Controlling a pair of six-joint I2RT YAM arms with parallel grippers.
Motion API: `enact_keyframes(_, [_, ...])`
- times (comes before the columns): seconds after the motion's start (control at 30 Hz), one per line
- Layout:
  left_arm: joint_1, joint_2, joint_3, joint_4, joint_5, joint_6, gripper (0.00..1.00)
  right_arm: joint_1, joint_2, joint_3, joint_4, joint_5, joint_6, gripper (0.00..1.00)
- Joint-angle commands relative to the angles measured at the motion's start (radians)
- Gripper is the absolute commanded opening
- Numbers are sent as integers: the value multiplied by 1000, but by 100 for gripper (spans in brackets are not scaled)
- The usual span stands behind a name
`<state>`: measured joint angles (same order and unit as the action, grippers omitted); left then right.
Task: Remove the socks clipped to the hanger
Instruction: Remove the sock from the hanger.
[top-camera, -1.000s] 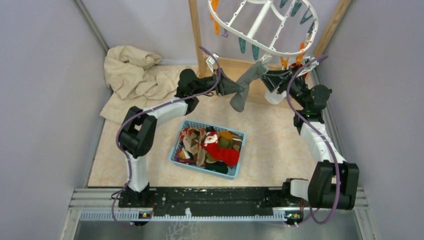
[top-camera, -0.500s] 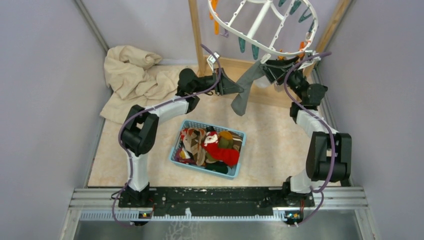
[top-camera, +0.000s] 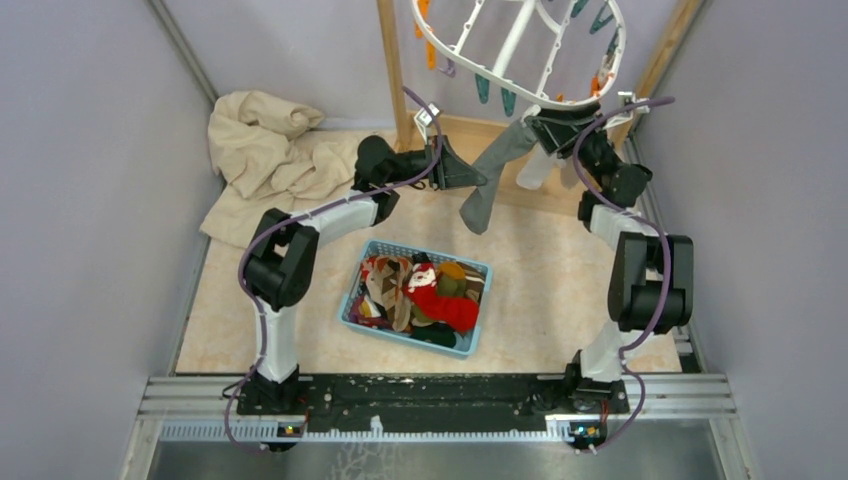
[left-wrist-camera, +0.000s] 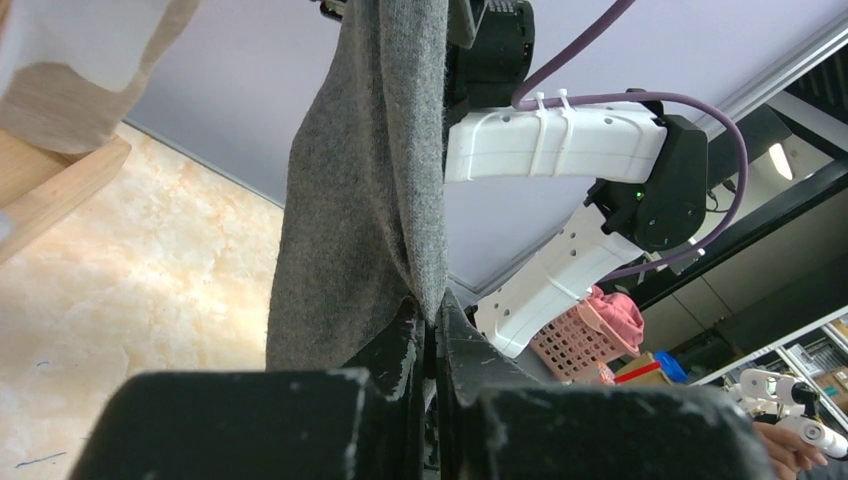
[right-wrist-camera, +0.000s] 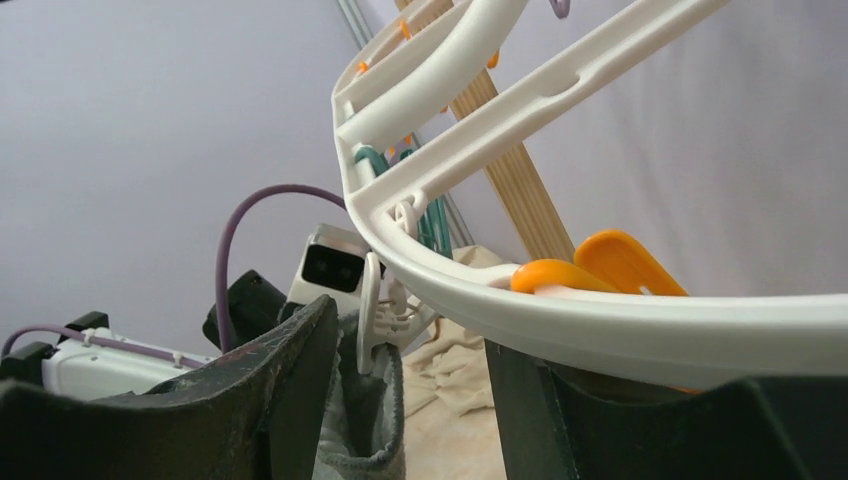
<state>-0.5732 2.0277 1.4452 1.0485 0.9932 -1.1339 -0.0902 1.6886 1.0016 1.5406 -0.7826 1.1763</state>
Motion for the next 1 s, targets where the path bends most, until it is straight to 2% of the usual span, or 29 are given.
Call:
enact_keyframes(0.0, [4,26,37,47,22,-10,6,-5,4,81,136,18,28,56])
enact_keyframes(0.3, [5,33,44,45,28,-13,6,-3,27,115,127,21,40,52])
enact_keyframes(0.63, [4,39,46,45,28,-16,6,9,39,138,116,11,51,32])
enact_keyframes(0.7, [6,37,42,45,29,-16,6,9,39,142,112,11,56,21])
enact_keyframes(0.73, [5,35,39,45,29,-16,6,9,37,145,101,9,57,4])
enact_keyframes(0.77, [5,33,35,45,29,-15,6,9,36,146,90,9,55,0])
enact_keyframes(0.97, [6,23,17,47,25,-12,6,12,25,149,70,-8,42,0])
